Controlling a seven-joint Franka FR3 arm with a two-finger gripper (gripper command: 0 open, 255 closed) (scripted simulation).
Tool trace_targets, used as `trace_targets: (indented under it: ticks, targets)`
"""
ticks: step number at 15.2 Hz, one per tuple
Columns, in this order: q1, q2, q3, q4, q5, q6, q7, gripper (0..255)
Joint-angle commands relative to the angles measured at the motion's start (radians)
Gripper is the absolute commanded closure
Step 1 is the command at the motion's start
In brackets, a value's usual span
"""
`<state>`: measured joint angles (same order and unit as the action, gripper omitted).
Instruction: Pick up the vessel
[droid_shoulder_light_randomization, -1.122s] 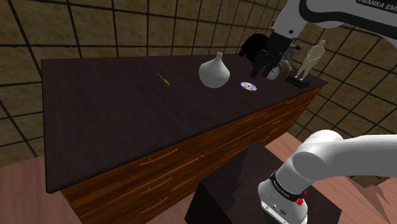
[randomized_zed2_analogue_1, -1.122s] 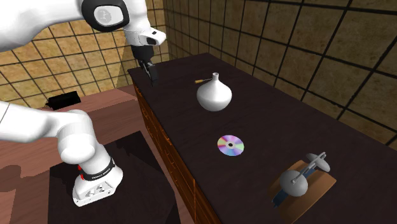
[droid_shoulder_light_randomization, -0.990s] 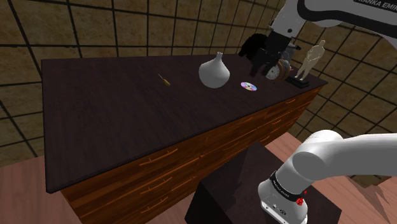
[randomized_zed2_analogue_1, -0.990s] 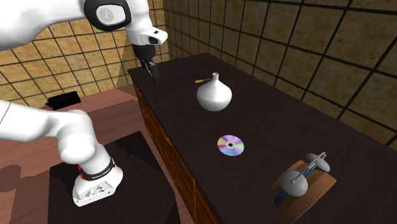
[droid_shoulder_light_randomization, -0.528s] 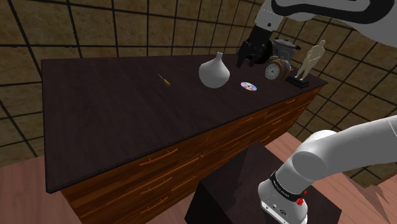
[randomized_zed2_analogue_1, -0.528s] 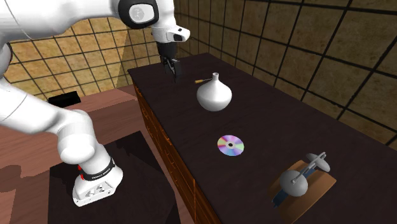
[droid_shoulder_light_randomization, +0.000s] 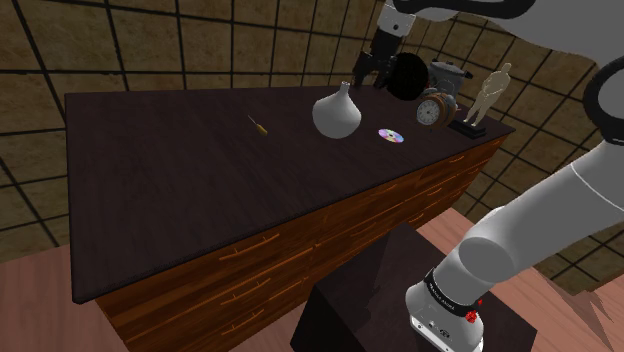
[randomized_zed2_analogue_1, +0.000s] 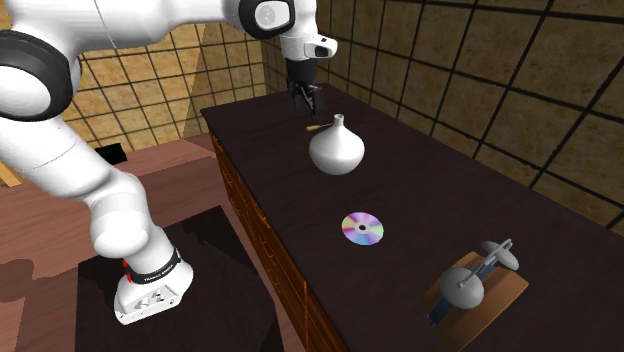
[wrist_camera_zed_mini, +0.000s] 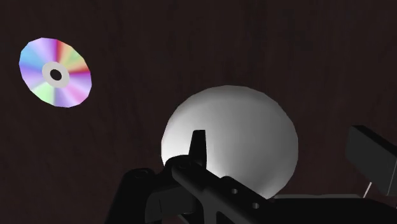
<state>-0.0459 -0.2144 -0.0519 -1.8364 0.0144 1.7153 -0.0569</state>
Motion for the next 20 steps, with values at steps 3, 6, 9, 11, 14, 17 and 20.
trace_targets:
  ticks: [3,6,9,11,14,17,20]
  targets:
    - [-0.005,0.163,-0.007,0.182,-0.006,-0.008,-0.008,0]
    - [-0.011,0.286,-0.013,0.336,-0.007,-0.032,-0.015,0]
    - [-0.011,0.276,-0.012,0.281,-0.008,0.012,-0.015,0]
    - [-0.01,0.27,-0.012,0.247,-0.008,0.04,-0.015,0]
    - [-0.01,0.265,-0.012,0.205,-0.009,0.077,-0.015,0]
    - [-0.01,0.265,-0.012,0.206,-0.009,0.076,-0.014,255]
    - [-0.01,0.265,-0.012,0.206,-0.009,0.076,-0.014,255]
